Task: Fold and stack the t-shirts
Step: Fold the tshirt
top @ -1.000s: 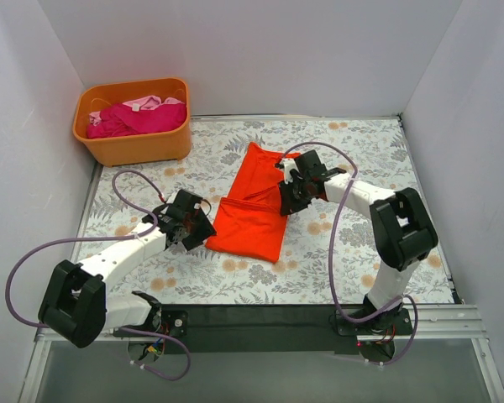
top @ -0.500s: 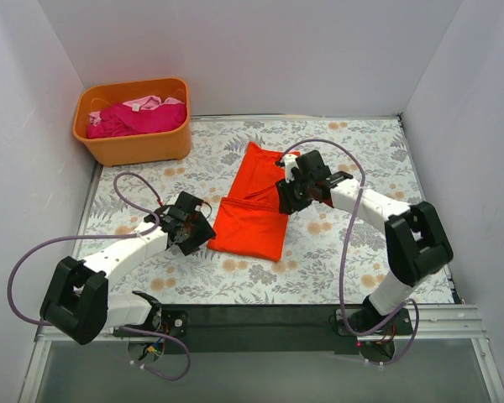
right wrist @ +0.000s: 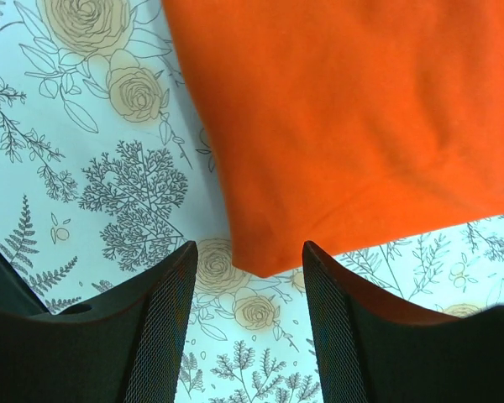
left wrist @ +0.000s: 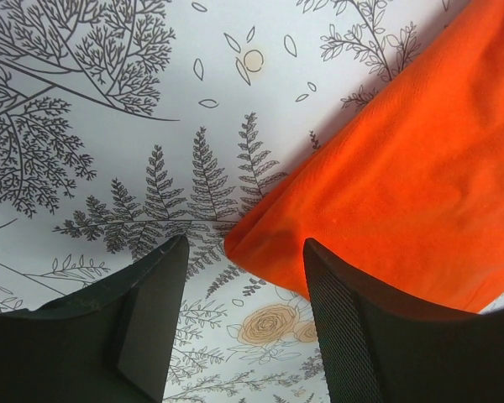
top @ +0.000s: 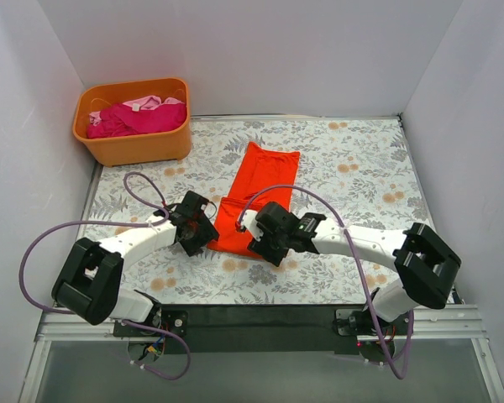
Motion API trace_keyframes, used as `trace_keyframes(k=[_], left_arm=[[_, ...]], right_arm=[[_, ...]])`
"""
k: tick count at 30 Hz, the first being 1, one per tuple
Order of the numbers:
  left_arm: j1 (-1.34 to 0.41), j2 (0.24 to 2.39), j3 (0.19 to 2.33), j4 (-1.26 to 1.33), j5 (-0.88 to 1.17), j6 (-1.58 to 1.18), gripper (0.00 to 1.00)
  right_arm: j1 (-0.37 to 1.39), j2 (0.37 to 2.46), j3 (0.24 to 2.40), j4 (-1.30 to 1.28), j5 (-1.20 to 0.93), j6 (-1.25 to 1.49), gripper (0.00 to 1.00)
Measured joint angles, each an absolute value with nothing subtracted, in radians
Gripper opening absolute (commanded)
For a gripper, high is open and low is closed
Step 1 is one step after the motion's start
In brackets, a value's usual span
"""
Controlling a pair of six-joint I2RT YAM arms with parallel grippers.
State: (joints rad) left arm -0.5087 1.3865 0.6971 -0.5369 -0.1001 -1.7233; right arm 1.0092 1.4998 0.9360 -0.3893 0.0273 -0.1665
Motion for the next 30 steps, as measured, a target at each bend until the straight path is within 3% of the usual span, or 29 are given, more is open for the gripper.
trace_keyframes(k=[10,14,17,18,19,22,24,30], left_arm=[[-0.509,1.404,0.702,-0.512,-0.075,-1.739,0.51],[-0.508,1.415,0.703,-0.500,-0.067,-1.751,0.40],[-0.508,1.430,0.706,-0.491,-0.062,-1.760,0.26],[-0.508,1.436,0.708,-0.488,-0.060,-1.762,0.22],[-0.508,1.442,0.710,-0.484,-0.059,-1.763,0.13],[-0.508,1.454,0.714,-0.477,-0.052,-1.767,0.00],[-0.508,1.453,0.715,-0.480,-0.052,-1.770,0.00],[-0.510,1.380,0.714,-0.605,-0.094,-1.766,0.00]], right_arm=[[1.093,1.614,0.932,-0.387,0.136,-0.215,0.50],[1.095,1.618,0.921,-0.375,0.183,-0.220,0.47],[1.095,1.619,0.918,-0.364,0.212,-0.231,0.38],[1.095,1.621,0.918,-0.363,0.217,-0.236,0.29],[1.095,1.625,0.918,-0.362,0.223,-0.243,0.25],[1.102,1.632,0.918,-0.358,0.229,-0.250,0.08],[1.112,1.634,0.918,-0.362,0.229,-0.255,0.01],[1.185,1.639,1.003,-0.487,0.098,-0.272,0.01]])
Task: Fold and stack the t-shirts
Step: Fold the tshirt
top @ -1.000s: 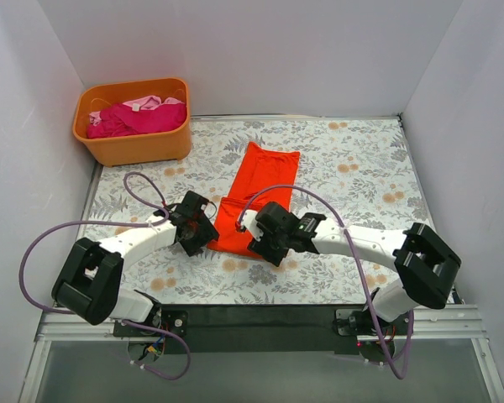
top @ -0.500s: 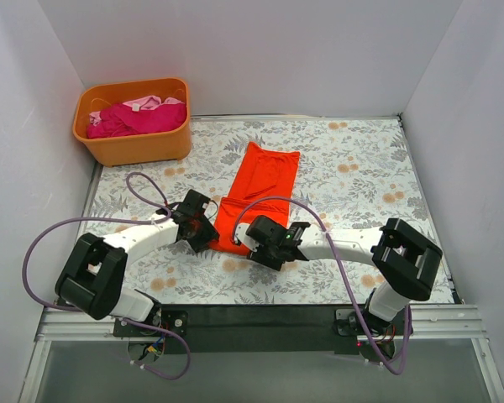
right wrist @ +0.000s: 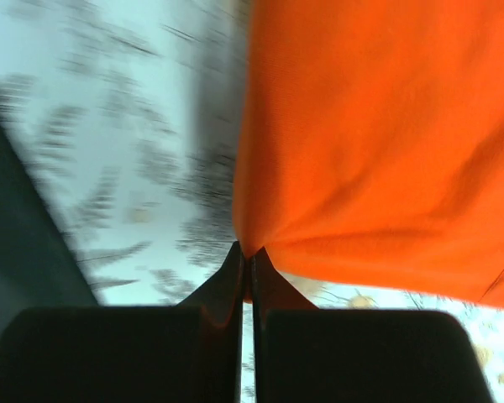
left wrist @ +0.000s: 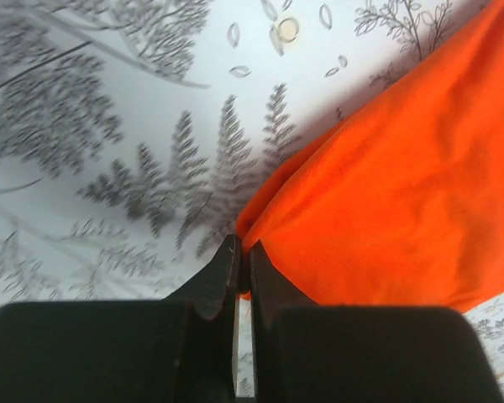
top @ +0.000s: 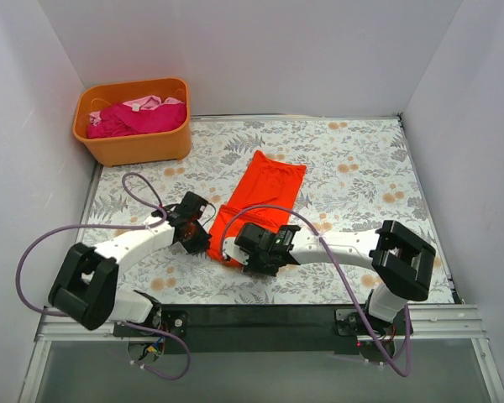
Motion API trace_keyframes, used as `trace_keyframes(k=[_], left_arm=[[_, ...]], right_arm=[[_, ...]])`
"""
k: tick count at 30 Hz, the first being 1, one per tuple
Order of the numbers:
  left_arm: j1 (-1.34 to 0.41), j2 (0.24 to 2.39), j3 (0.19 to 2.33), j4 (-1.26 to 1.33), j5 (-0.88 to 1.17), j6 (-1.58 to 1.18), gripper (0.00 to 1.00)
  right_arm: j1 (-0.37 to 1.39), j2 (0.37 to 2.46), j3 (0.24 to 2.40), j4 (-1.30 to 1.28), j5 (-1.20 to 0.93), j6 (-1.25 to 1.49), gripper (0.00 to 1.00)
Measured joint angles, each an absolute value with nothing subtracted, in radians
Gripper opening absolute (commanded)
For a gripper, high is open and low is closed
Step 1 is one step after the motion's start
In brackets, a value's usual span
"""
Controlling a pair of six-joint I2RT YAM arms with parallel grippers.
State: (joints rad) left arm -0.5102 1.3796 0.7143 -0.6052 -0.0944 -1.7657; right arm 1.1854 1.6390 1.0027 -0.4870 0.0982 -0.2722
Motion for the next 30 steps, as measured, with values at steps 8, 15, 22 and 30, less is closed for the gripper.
trace_keyframes(k=[8,15,22,30], left_arm=[[-0.510,0.962,0.725,-0.899,-0.137,-1.786,0.00],[-0.511,0.824,0.844,-1.107,-0.187,-1.814,0.00],[-0.513,0.972,1.001,-1.113,-0.253,-1.756,0.00],[-0.513,1.223,1.139,-0.949,-0.243,-1.654,0.00]], right_arm=[[1.320,1.647,1.242,-0.683,-0.182,-0.282,0.01],[1.345,1.649,1.349,-0.749,-0.318,-0.279,0.01],[1.285,1.649,1.399,-0.758,-0.320,-0.248,0.01],[1.100,1.593,1.380,-0.768,-0.314,-0.205,0.01]])
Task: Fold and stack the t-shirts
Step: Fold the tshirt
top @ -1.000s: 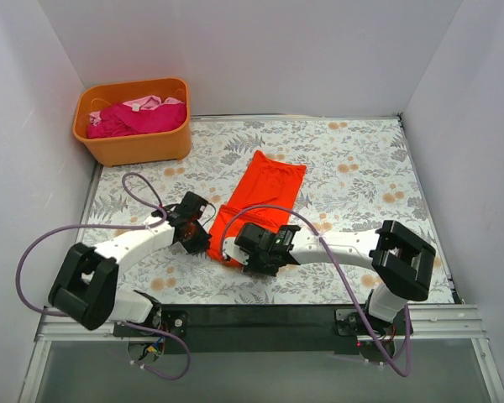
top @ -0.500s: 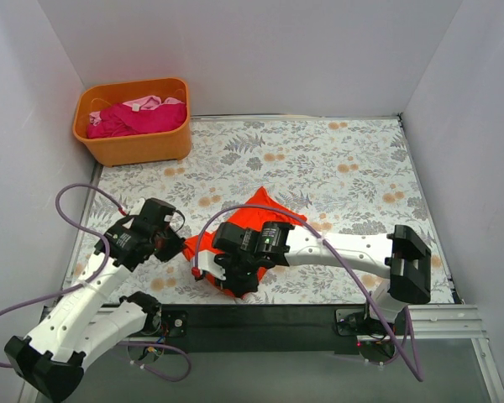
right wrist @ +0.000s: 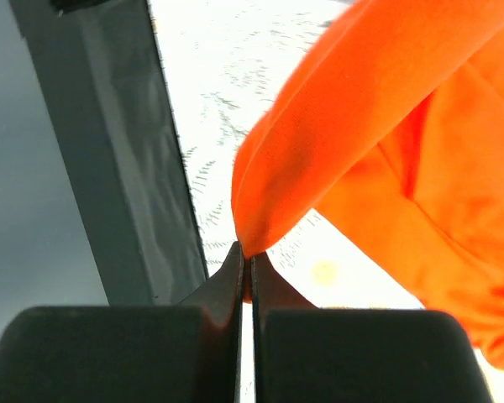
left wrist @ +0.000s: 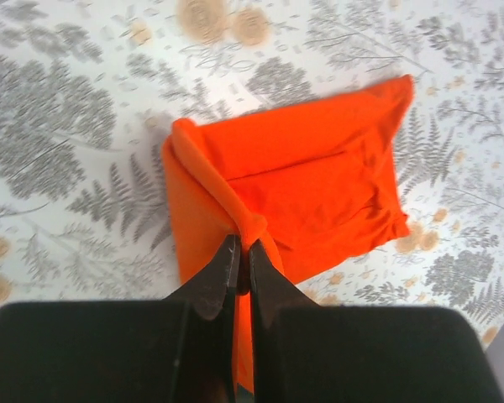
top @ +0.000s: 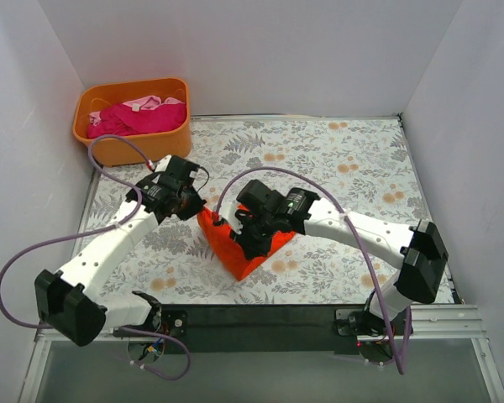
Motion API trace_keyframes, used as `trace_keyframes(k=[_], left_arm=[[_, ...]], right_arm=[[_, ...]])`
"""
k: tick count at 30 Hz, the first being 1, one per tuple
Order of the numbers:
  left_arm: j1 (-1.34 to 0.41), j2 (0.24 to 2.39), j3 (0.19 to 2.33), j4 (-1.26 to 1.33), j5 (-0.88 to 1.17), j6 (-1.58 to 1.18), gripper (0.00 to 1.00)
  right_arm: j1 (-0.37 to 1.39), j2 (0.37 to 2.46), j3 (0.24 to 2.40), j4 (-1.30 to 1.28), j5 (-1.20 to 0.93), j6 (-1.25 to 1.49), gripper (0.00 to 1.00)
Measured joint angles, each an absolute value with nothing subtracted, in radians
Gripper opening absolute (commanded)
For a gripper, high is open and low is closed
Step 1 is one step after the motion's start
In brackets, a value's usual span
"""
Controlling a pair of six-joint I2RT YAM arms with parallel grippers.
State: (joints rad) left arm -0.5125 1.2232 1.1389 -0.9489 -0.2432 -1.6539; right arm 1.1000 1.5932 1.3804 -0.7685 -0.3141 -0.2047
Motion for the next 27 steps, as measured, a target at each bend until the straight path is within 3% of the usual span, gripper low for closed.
trace_keyframes(k=[14,27], left_arm=[[-0.513,1.507,1.267,-0.723,-0.088,-1.581,0.00],[-0.516,1.701,1.326,-0.550,-0.002,-1.521,0.00]], right_arm=[[0.850,1.518,1.245,-0.766,-0.327,-0.183,0.01],[0.807,1.520,1.180,-0.726,-0.147,-0.182,0.01]])
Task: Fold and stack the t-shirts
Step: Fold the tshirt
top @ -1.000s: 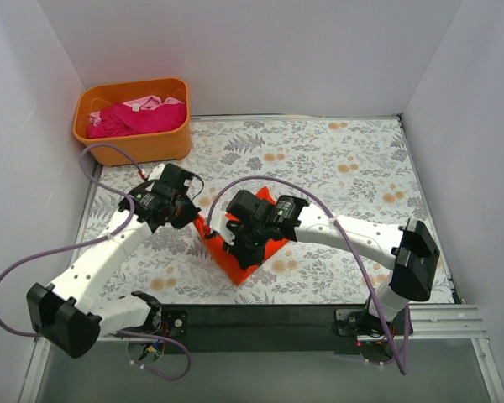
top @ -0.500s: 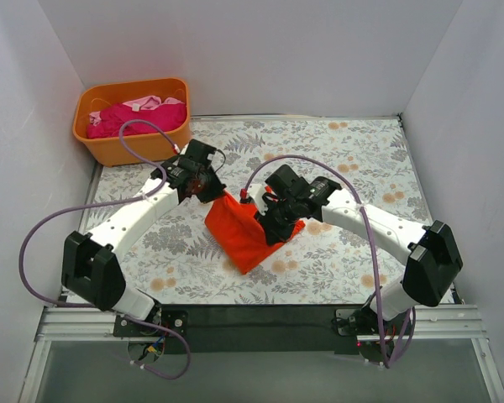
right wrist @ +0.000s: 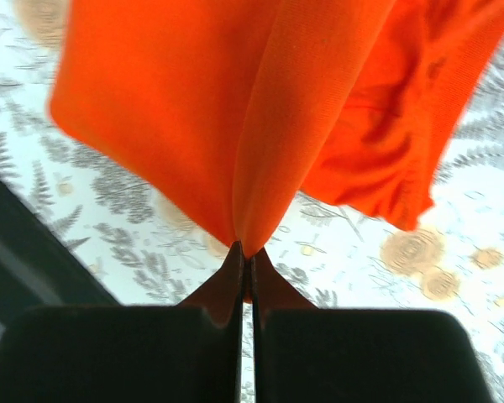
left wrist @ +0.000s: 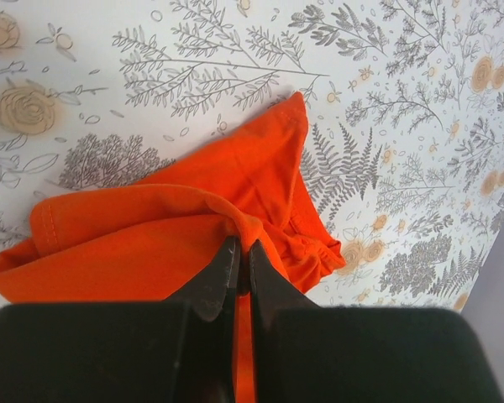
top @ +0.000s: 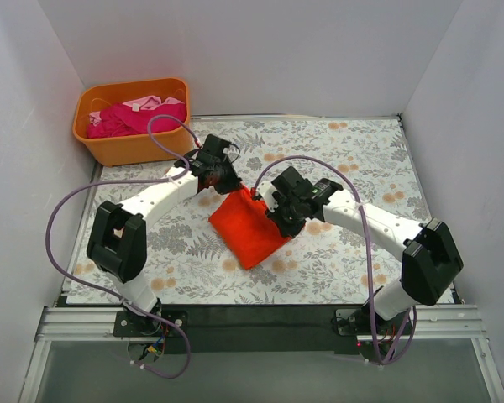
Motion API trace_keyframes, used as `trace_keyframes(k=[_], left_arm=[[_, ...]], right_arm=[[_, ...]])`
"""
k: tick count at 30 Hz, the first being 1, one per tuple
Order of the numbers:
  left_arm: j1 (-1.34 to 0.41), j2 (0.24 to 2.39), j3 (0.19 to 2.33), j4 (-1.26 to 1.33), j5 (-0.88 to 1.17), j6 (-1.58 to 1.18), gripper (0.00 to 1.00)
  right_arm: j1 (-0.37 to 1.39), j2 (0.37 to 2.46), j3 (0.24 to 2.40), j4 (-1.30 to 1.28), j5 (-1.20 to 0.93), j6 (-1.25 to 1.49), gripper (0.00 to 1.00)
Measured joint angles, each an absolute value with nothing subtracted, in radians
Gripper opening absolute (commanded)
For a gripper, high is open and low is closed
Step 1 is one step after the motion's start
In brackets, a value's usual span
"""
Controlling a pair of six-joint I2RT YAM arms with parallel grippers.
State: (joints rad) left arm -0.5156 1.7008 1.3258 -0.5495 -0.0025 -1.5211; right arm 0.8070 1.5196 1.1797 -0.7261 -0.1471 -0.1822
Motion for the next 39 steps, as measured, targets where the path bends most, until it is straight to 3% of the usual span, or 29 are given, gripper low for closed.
trace_keyframes(k=[16,18,20,21,23,28,39], left_arm=[[-0.521,1.856,1.328,-0.338,0.050,-1.501,0.01],[-0.521,1.862,1.320,-0.312,0.049,-1.498,0.06],[-0.521,1.863,1.304,-0.291,0.039,-1.495,0.16],[-0.521,1.863,1.299,-0.282,0.033,-1.493,0.28],[-0.521,1.864,1.291,-0.260,0.015,-1.488,0.37],[-0.520,1.857,1.279,-0.216,-0.040,-1.489,0.69],[-0.525,1.687,1.120,-0.183,-0.065,-1.461,0.73]], right_arm=[[0.804,1.579,1.095,-0.614,0.187,-0.137,0.01],[0.804,1.598,1.085,-0.590,0.208,-0.130,0.05],[0.803,1.615,1.077,-0.569,0.233,-0.120,0.22],[0.802,1.621,1.073,-0.557,0.245,-0.113,0.26],[0.801,1.627,1.065,-0.541,0.287,-0.102,0.32],[0.783,1.628,1.063,-0.501,0.406,-0.090,0.37],[0.624,1.648,1.088,-0.428,0.453,-0.074,0.37]])
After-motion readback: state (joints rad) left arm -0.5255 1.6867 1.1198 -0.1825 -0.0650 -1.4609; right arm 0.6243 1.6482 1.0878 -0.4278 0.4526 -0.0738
